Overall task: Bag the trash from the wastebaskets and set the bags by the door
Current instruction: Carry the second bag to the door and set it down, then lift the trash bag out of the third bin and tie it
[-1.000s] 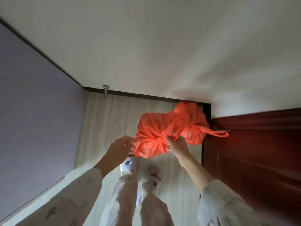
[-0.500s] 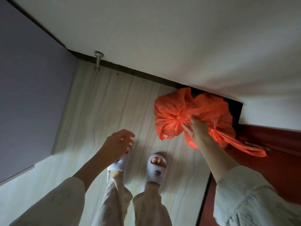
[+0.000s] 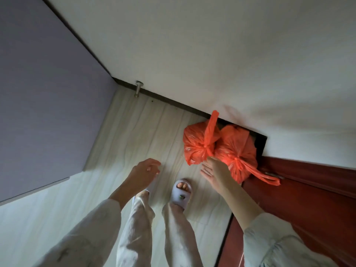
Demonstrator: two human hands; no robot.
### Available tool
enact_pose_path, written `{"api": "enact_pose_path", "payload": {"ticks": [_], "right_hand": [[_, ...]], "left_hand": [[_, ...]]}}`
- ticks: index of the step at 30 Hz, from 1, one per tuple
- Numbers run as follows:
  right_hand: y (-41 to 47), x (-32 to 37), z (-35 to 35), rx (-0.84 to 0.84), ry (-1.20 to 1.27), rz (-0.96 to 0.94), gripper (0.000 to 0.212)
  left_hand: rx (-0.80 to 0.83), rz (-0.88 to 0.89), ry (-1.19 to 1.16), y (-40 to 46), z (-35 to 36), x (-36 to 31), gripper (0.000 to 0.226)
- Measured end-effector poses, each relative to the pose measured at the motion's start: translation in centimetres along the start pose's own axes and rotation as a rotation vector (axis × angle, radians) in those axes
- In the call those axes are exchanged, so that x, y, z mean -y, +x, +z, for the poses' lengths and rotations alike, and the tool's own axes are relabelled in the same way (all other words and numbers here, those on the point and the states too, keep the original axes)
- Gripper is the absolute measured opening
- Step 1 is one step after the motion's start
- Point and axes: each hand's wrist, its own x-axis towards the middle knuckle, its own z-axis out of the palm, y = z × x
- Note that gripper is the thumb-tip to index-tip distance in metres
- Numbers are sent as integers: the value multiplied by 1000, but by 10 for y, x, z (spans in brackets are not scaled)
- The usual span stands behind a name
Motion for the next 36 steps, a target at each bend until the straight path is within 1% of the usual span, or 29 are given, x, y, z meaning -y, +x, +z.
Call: {"api": "enact_pose_path", "payload": {"ticks": [1,3,5,6,9,13,18,22,26,30,33,36], "right_hand": [[-27,-1,4,41,-33,-3,34],[-79,-2,11,101,-118,-9,38],[-131,-5,20,123,-232,-30,36],[-157,-8,26,123,-297,-52,31],[-232,-28,51,171,-482,-140,13],[-309,-71,91,316,-771,-274,10],[-381,-138,163,516,-1097,-363,12],[-429,-204,235,620,-1289,-416,14],[-485,-285,316,737,-1404,-463,14],[-538,-359,399,902,-1500,-464,15],[-568,-395,464,974,-1521,-501,16],[-583,-420,529,1009,-1526,-529,16]], "left_hand": [[-7,6,-24,-19,-5,-2,22],[-27,11,-87,-57,-16,-3,29],[-49,21,-178,-102,-28,1,38],[-70,28,-232,-125,-35,6,40],[-139,18,-365,-200,-55,21,34],[-271,14,-565,-290,-83,58,22],[-458,-19,-769,-385,-122,135,19],[-602,-10,-895,-449,-169,210,20],[-708,15,-943,-512,-217,294,19],[-848,-29,-992,-559,-270,373,18],[-939,-64,-1035,-577,-313,417,20],[-983,-67,-1078,-584,-362,452,21]]}}
